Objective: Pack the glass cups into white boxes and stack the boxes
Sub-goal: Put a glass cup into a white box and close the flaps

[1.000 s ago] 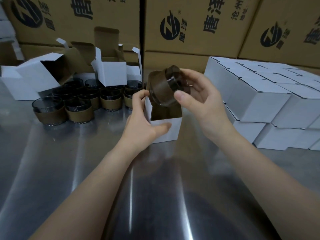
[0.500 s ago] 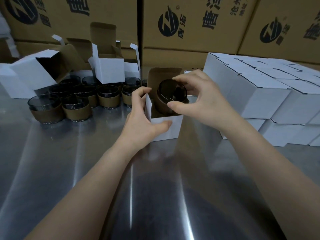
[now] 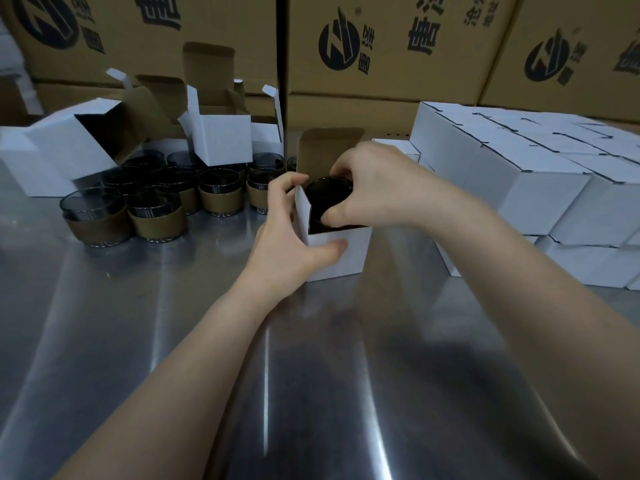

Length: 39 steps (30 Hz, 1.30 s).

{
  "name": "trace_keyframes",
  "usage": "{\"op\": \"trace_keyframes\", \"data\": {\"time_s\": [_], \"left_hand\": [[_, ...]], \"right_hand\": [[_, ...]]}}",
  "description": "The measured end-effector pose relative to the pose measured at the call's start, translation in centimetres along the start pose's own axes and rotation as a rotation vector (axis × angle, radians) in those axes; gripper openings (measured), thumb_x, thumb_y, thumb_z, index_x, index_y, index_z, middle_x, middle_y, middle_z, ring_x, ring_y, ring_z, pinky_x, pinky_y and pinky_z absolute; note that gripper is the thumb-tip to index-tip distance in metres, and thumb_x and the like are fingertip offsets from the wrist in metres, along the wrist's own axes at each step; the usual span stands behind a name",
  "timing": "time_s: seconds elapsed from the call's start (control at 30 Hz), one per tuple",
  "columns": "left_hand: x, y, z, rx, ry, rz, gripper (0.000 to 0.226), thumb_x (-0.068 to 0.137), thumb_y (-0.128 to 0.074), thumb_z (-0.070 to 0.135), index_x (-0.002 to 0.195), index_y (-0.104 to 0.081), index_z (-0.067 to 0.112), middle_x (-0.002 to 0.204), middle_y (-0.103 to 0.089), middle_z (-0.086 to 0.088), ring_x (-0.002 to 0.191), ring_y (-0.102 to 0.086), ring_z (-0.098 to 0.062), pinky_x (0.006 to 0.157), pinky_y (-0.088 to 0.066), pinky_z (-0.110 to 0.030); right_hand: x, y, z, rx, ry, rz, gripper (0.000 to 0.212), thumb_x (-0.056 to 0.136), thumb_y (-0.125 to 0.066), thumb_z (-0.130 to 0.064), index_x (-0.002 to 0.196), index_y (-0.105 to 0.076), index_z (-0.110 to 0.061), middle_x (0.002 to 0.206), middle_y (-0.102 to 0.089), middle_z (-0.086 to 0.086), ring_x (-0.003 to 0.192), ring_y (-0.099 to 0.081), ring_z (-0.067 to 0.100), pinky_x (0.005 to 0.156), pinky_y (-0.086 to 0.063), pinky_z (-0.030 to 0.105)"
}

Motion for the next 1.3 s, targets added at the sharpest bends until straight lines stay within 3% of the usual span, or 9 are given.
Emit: {"op": "trace_keyframes", "data": {"time_s": [0.07, 0.23, 0.43, 0.67, 0.77, 1.03, 1.13, 1.27, 1.3], "left_hand": [[0.0, 0.0, 0.0, 0.005, 0.005, -0.003, 0.082, 0.065, -0.082, 0.031, 0.126, -0.030, 0.048, 0.121, -0.058, 0.017, 0.107, -0.061, -0.003, 0.084, -0.050, -0.015], [0.0, 0.0, 0.1, 0.021, 0.007, -0.012, 0.081, 0.065, -0.082, 0.034, 0.124, -0.029, 0.053, 0.131, -0.053, 0.006, 0.113, -0.059, -0.011, 0.094, -0.051, -0.033], [0.0, 0.0, 0.3, 0.050, 0.018, -0.023, 0.081, 0.066, -0.082, 0.035, 0.124, -0.028, 0.054, 0.138, -0.048, 0.004, 0.121, -0.054, -0.018, 0.102, -0.047, -0.040], [-0.1, 0.2, 0.5, 0.058, 0.036, -0.019, 0.078, 0.066, -0.081, 0.038, 0.120, -0.028, 0.058, 0.142, -0.045, 0.005, 0.128, -0.048, -0.018, 0.106, -0.044, -0.043], [-0.1, 0.1, 0.3, 0.063, 0.040, -0.021, 0.080, 0.070, -0.084, 0.033, 0.123, -0.028, 0.055, 0.144, -0.041, 0.008, 0.131, -0.043, -0.016, 0.104, -0.042, -0.038], [-0.3, 0.0, 0.4, 0.047, 0.060, -0.035, 0.077, 0.075, -0.083, 0.029, 0.126, -0.032, 0.053, 0.140, -0.039, 0.016, 0.129, -0.038, -0.006, 0.101, -0.037, -0.029], [-0.5, 0.0, 0.5, 0.034, 0.069, -0.048, 0.074, 0.078, -0.082, 0.027, 0.132, -0.036, 0.048, 0.138, -0.043, 0.014, 0.129, -0.044, -0.010, 0.109, -0.041, -0.039], [-0.6, -0.2, 0.5, 0.015, 0.070, -0.060, 0.068, 0.081, -0.079, 0.025, 0.135, -0.043, 0.045, 0.137, -0.046, 0.019, 0.131, -0.045, -0.011, 0.108, -0.043, -0.046], [-0.6, -0.3, 0.5, 0.015, 0.071, -0.063, 0.065, 0.082, -0.078, 0.024, 0.134, -0.045, 0.045, 0.139, -0.046, 0.019, 0.132, -0.044, -0.012, 0.108, -0.043, -0.046]], "right_hand": [[0.1, -0.2, -0.3, -0.047, -0.024, -0.036, 0.028, 0.070, -0.075, -0.031, 0.080, -0.062, -0.008, 0.076, -0.049, 0.003, 0.068, -0.048, 0.019, 0.046, -0.029, 0.026], [0.6, -0.9, -0.2, -0.135, -0.121, -0.110, 0.032, 0.071, -0.077, -0.037, 0.078, -0.054, -0.016, 0.108, -0.030, 0.006, 0.112, -0.036, 0.027, 0.065, -0.031, 0.029], [1.4, -1.1, 0.5, -0.251, -0.261, -0.212, 0.072, 0.068, -0.082, -0.046, 0.127, -0.054, -0.015, 0.133, -0.031, 0.013, 0.129, -0.029, 0.033, 0.081, -0.031, 0.036], [2.8, -1.4, 1.4, -0.359, -0.343, -0.306, 0.088, 0.066, -0.081, -0.052, 0.138, -0.046, -0.016, 0.139, -0.032, 0.015, 0.130, -0.031, 0.036, 0.088, -0.036, 0.040], [3.0, -2.1, 1.5, -0.320, -0.328, -0.413, 0.080, 0.068, -0.082, -0.049, 0.133, -0.052, -0.014, 0.131, -0.050, 0.012, 0.118, -0.048, 0.036, 0.096, -0.045, 0.043], [2.4, -1.9, 0.1, -0.302, -0.205, -0.403, 0.067, 0.075, -0.078, -0.048, 0.128, -0.058, -0.013, 0.111, -0.055, 0.004, 0.091, -0.053, 0.024, 0.059, -0.043, 0.029], [1.9, -1.0, 0.9, -0.042, -0.193, -0.293, 0.056, 0.073, -0.079, -0.047, 0.119, -0.064, -0.019, 0.111, -0.061, -0.002, 0.102, -0.057, 0.020, 0.078, -0.048, 0.031], [0.7, 0.0, 3.2, 0.432, -0.224, -0.056, 0.002, 0.087, -0.065, -0.024, 0.087, -0.064, -0.022, 0.080, -0.059, -0.006, 0.073, -0.056, 0.009, 0.058, -0.042, 0.021], [0.5, 0.1, 4.1, 0.508, -0.250, 0.025, 0.006, 0.089, -0.058, -0.018, 0.085, -0.062, -0.021, 0.077, -0.060, -0.004, 0.067, -0.057, 0.009, 0.055, -0.042, 0.020]]}}
Point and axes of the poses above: each hand's wrist, its own x-axis towards the middle knuckle, its own y-axis out of the back of the hand, z = x × y, the point moved 9 cm from there along x, towards the middle knuckle
